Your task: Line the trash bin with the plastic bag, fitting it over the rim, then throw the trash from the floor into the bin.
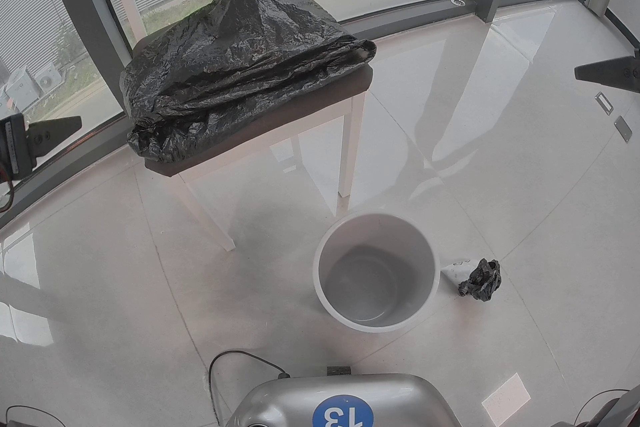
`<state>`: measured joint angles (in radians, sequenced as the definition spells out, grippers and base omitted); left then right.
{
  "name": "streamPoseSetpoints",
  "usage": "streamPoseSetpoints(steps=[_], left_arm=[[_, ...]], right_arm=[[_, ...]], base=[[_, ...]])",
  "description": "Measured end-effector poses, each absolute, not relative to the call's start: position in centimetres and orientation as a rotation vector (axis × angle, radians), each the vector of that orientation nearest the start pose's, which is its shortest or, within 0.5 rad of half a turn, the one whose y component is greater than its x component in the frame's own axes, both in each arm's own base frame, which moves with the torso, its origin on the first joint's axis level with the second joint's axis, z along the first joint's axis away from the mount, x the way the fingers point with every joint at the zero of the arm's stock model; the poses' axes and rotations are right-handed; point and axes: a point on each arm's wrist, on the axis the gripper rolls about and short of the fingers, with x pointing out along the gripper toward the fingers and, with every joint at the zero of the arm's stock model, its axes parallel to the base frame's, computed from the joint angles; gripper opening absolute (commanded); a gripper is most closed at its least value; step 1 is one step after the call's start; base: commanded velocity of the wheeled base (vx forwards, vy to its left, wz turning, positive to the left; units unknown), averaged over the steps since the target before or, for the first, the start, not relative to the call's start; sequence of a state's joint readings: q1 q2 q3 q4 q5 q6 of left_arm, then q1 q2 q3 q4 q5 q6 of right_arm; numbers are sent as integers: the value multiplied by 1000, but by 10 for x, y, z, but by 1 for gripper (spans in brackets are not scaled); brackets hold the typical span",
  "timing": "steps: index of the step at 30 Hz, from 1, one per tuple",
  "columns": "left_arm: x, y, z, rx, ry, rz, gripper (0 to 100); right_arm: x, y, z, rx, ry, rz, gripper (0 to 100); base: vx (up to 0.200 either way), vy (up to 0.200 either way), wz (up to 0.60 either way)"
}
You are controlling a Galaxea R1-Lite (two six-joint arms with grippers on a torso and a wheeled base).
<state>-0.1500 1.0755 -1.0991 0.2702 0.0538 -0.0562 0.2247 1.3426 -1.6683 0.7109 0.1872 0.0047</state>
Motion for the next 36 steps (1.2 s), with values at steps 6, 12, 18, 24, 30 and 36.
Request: streamPoseSetpoints(steps=[6, 12, 18, 24, 30, 36], left_arm=[[160, -22, 309, -53, 304, -53, 100], [187, -28, 296, -31, 364, -3, 100], [215, -35, 293, -28, 310, 17, 100], [239, -41, 280, 0, 343, 23, 100], [259, -45, 274, 8, 356, 22, 100], [277, -47, 270, 7, 343, 27, 100]], right_arm=[[173, 50, 381, -7, 382, 433, 100], [177, 52, 380, -6, 381, 438, 100], [174, 52, 384, -5, 356, 443, 100], [159, 49, 389, -6, 323, 447, 100], [145, 45, 393, -5, 294, 449, 100], [128, 41, 395, -4, 265, 458, 100]], base=[[0, 0, 0], [0, 0, 0], [0, 0, 0], [0, 0, 0], [0, 0, 0], [0, 0, 0]])
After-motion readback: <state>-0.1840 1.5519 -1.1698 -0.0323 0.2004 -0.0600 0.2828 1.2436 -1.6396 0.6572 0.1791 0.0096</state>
